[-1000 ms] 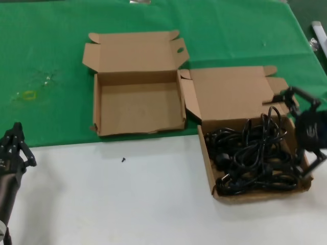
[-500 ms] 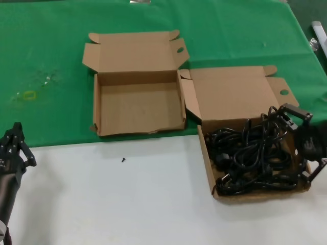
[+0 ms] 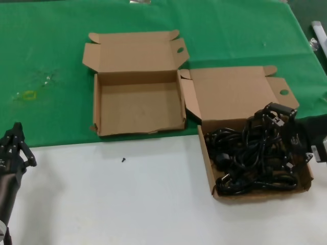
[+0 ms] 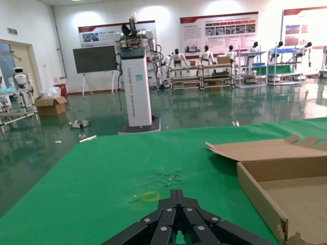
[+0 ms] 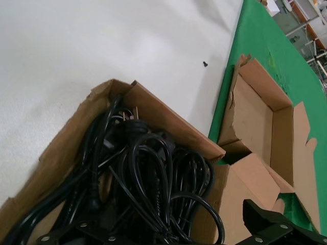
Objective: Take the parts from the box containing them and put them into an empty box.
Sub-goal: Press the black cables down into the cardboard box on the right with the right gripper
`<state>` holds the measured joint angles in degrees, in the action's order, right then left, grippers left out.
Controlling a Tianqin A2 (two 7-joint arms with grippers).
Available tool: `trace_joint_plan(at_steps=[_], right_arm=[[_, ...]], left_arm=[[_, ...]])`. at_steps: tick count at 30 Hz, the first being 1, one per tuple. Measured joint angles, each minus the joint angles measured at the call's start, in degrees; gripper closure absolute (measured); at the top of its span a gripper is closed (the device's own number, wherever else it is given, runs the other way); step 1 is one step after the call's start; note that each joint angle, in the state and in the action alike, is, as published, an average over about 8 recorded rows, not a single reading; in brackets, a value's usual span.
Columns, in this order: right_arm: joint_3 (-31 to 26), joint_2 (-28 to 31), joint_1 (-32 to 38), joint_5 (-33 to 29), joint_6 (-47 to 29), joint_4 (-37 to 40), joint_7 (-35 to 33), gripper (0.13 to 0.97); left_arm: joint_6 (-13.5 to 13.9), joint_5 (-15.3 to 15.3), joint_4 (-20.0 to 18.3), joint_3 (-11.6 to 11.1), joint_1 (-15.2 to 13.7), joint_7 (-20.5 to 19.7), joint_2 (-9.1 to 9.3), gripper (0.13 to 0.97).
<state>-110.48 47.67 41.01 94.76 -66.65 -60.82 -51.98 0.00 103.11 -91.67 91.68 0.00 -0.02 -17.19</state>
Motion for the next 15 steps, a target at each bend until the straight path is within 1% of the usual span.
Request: trace_joint_plan(at_steps=[3,7,15], right_arm=[[-0.1,-0.7,0.5,-0.4,0.2,1.2,-1.2,0.229],[-0.1,-1.4,1.2,-0.8,0.3,2.9,-2.7,0.229],[-0.1,-1.9,1.9,-1.3,0.5,4.9,-4.2,0.384]], left_arm=[[0.0,0.0,0.0,0.0,0.0,0.0,0.00,0.955],[0.0,0.0,0.0,0.0,0.0,0.0,0.00,0.955],[0.0,0.0,0.0,0.0,0.0,0.0,0.00,0.955]])
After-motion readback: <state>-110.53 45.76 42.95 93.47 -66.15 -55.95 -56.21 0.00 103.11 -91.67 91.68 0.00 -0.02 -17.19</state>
